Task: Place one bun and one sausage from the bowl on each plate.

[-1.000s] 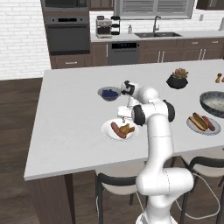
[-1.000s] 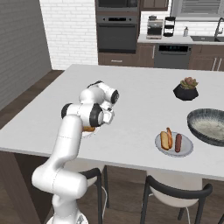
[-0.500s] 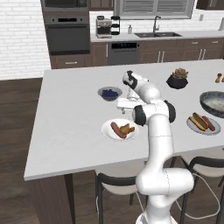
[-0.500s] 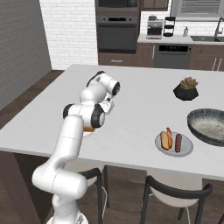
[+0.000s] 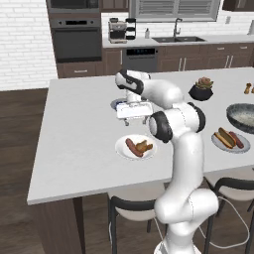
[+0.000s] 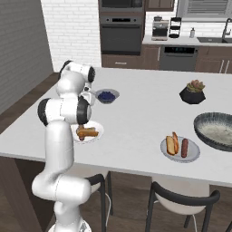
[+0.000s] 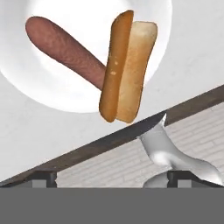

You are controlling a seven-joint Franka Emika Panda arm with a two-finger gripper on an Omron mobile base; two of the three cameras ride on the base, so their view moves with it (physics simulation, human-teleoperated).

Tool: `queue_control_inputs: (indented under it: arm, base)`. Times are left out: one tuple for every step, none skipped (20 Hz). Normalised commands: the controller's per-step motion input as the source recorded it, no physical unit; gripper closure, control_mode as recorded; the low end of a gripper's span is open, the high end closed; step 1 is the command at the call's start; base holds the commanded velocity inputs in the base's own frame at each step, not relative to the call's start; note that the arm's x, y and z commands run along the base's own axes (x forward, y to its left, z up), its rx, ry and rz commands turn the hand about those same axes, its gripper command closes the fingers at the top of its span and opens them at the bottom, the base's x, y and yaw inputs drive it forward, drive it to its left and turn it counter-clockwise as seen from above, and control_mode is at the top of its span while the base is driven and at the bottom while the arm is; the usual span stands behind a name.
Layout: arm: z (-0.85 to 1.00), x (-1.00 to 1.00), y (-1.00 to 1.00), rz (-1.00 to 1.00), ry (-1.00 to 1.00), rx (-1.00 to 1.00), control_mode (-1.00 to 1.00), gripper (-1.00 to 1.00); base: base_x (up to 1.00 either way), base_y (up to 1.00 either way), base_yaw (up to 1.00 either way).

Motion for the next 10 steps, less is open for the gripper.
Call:
queue_control_inputs:
  arm:
    - [0.31,-1.00,0.03,0.00,-0.48,-0.17,-1.00,-1.00]
    - [0.32,-1.00,0.00,0.03,-0.75,-0.16,-1.00,-1.00]
    - [0.31,-1.00,0.00,0.03,-0.95,-0.16,-1.00,-1.00]
    - [0.43,-1.00,0.00,0.03,-0.92,-0.08,-1.00,-1.00]
    - [0.67,-1.00,0.00,0.02,-0.89,-0.02,-1.00,-1.00]
    - [0.66,-1.00,0.11,0.00,-0.83,-0.03,-1.00,-1.00]
    - [0.70,-1.00,0.22,0.00,-0.78,-0.04,-1.00,-1.00]
    - [0.68,-1.00,0.26,0.00,-0.79,-0.05,-1.00,-1.00]
    - [0.61,-1.00,0.31,0.00,-0.78,-0.07,-1.00,-1.00]
    - [0.51,-1.00,0.34,0.00,-0.76,-0.09,-1.00,-1.00]
  base:
    - [0.00,0.00,0.00]
    - [0.00,0.00,0.00]
    - [0.00,0.00,0.00]
    - [0.00,0.00,0.00]
    - [0.00,0.00,0.00]
    - [0.00,0.00,0.00]
    - [0.00,0.00,0.00]
    - [0.00,0.00,0.00]
    - [0.00,0.00,0.00]
    - [0.00,0.00,0.00]
